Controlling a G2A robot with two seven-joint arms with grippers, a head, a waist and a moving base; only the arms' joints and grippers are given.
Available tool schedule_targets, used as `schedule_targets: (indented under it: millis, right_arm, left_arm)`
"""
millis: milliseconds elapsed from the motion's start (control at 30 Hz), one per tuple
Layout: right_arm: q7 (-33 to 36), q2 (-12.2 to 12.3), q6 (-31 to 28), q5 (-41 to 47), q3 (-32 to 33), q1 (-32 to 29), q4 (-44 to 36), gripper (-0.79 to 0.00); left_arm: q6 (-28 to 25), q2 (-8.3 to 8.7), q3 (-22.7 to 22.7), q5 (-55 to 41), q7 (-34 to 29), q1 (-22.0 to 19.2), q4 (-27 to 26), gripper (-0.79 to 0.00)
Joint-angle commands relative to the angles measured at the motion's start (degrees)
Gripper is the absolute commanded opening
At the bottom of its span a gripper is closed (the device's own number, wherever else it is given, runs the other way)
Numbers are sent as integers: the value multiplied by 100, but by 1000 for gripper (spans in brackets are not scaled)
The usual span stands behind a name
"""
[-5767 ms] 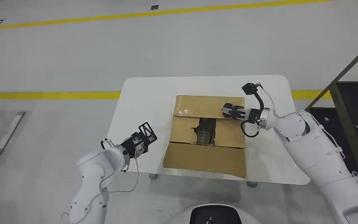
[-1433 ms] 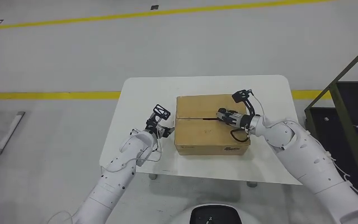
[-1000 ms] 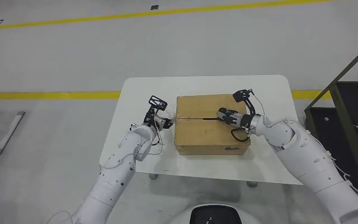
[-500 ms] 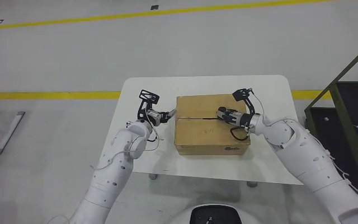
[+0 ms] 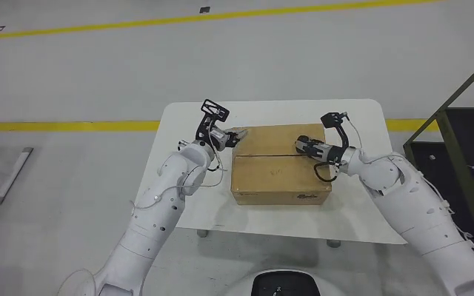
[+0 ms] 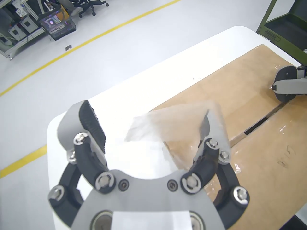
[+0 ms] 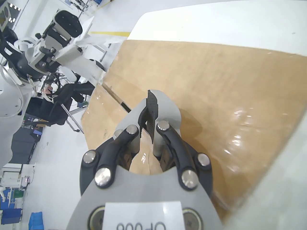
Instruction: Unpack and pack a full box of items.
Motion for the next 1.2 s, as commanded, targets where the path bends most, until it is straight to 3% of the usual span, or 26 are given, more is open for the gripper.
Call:
schedule_targets:
  millis: [0,333,800,1000,1167]
  right_arm:
    - [-13,69,22,42,317,-91,-121,-785]
    - [48,349,327,296,1664,-674,-693,-785]
    - [127,507,409,413,2342,-1192,-995,-785]
    - [249,531,472,701,2426,-1297,-1131,-785]
    - [618,551,478,1064,2414,-1311,-1231,-785]
  left_arm:
    - [-92,-63,133,40,28,-106,80,0]
    - [-462,-448,736,-134,226,-584,287,0]
    - [-905,-1084,1647,-187,400,-1063,387,0]
    - [-913,-1227,1660,-151,407,-1157,444,0]
    - [-772,-1165,1292,-101,193,-1083,401,0]
